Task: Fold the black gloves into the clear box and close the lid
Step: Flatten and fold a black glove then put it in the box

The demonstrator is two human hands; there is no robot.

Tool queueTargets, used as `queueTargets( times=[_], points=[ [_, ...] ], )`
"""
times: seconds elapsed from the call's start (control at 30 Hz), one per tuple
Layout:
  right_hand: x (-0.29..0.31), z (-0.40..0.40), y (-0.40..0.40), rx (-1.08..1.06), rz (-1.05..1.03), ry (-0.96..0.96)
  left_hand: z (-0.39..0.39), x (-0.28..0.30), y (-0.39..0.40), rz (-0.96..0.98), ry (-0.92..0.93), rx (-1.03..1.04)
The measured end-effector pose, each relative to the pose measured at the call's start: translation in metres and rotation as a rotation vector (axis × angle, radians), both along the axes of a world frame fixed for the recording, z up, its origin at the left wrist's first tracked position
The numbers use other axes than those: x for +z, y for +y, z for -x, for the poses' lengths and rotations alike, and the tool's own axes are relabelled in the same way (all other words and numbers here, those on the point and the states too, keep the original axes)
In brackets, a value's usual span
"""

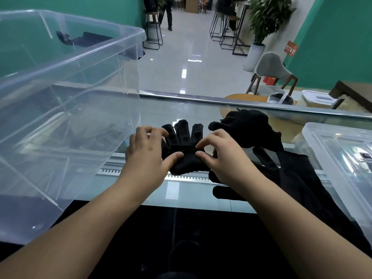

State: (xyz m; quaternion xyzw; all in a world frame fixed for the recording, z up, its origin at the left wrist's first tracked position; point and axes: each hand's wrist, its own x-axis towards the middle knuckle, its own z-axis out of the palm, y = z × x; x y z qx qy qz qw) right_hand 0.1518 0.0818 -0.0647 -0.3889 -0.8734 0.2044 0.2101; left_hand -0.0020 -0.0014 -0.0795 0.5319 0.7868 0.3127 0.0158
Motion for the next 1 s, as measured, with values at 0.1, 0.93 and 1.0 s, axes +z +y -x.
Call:
queueTargets(
  times=[0.1,0.93,1.0],
  points=[
    [0.002,-0.001,-0.004,0.023,-0.139,-0.059,0.000,0.001,-0.001,-0.054,0.006,-0.056],
    [0.017,-0.019,0.005,0.248,0.068,-0.181,0.011,0.002,0.004,0.035,-0.028,-0.319],
    [0.018,-0.022,0.000,0.275,0.086,-0.221,0.016,0.003,0.001,0.120,-0.003,-0.394]
  ],
)
